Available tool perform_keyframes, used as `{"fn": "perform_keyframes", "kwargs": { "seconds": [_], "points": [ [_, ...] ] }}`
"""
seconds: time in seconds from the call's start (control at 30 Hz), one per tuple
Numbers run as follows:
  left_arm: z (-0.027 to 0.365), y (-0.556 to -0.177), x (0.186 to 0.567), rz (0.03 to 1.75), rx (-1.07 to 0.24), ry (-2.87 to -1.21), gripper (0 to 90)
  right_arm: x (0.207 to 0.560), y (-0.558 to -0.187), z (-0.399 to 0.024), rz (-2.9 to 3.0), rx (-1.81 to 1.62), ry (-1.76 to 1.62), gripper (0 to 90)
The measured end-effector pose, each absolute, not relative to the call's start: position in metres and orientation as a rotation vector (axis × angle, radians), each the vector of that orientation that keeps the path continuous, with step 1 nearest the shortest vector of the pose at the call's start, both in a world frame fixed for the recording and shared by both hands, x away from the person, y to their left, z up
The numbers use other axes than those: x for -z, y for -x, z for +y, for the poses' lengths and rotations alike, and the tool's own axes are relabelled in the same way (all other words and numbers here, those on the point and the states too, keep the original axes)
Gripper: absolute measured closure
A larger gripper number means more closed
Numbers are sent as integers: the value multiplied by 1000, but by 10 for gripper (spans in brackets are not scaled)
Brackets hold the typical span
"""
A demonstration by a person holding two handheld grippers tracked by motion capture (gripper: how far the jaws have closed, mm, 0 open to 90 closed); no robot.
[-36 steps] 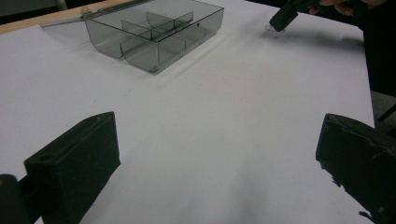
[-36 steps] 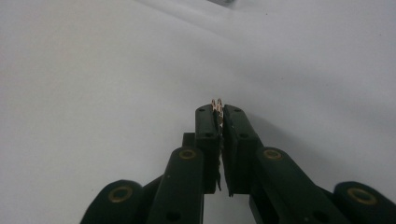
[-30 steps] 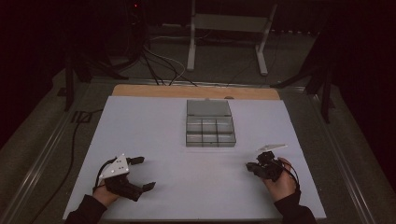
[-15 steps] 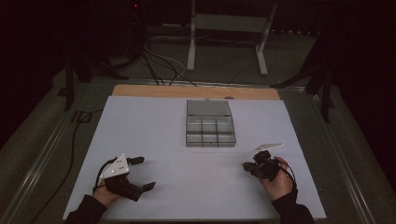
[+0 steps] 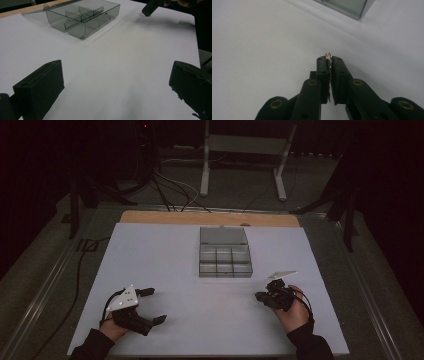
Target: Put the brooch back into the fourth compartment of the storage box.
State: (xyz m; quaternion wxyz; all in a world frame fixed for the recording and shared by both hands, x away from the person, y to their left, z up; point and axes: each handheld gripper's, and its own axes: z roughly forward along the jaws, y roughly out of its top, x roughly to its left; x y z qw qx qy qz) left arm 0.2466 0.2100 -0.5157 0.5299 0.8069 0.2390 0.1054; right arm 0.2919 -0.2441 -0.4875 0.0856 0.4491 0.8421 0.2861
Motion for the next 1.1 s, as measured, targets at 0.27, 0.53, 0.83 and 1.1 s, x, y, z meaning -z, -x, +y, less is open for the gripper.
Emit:
{"fn": "perform_keyframes", "kwargs": {
  "seconds": [0.27,0.53,0.83,1.1],
  "points": [
    [210,-247,515,570,-253,-1925,12,482,-296,-235,2517,-866,-1301,850],
    [210,-246,515,571,-254,-1926,12,476,-302,-227,2516,-889,-1282,850],
    [210,-246,515,561,-251,-1930,12,468,-309,-216,2523,-911,-1246,850],
    [210,-246,515,567,-248,-1929,12,462,-315,-207,2528,-925,-1226,850]
  ]
}}
